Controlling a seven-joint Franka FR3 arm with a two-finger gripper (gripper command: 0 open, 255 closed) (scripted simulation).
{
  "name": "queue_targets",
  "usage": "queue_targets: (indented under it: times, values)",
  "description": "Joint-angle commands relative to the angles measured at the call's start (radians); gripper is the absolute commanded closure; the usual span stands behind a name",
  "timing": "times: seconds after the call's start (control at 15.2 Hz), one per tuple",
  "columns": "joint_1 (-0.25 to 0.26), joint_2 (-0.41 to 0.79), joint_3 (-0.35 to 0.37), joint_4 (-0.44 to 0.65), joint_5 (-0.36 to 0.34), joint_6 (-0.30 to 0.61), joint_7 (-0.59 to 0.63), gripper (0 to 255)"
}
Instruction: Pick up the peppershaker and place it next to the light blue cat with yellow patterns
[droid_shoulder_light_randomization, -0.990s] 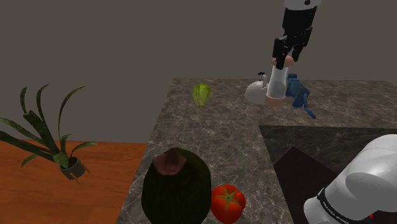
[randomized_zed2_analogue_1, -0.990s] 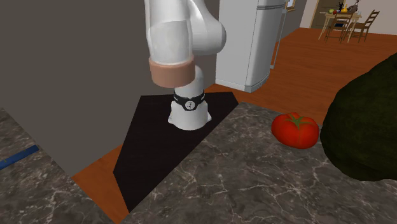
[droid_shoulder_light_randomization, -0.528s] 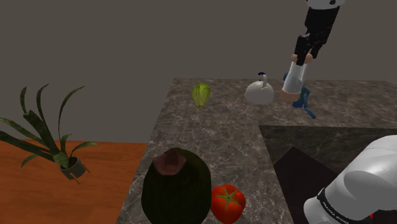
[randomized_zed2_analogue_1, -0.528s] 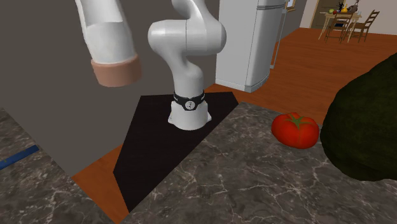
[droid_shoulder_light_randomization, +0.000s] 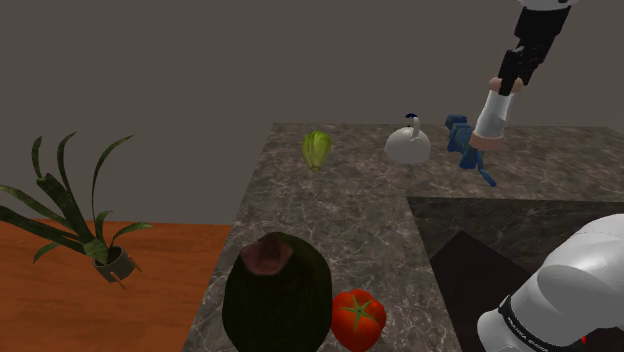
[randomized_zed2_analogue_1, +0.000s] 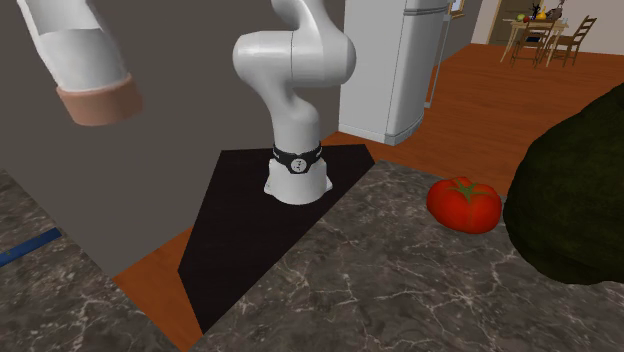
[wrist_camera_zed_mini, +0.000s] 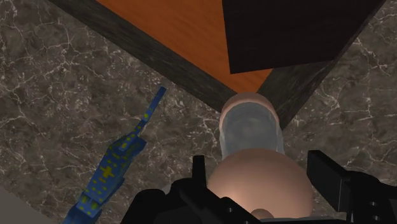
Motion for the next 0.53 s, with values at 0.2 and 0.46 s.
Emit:
queue_targets:
  times: [0.2, 0.46]
  values:
    - [-0.022, 0.043, -0.113, 0.047, -0.045, 0.031, -0.127, 255]
    - [-0.031, 0.100, -0.208, 0.108, -0.065, 0.057, -0.229, 255]
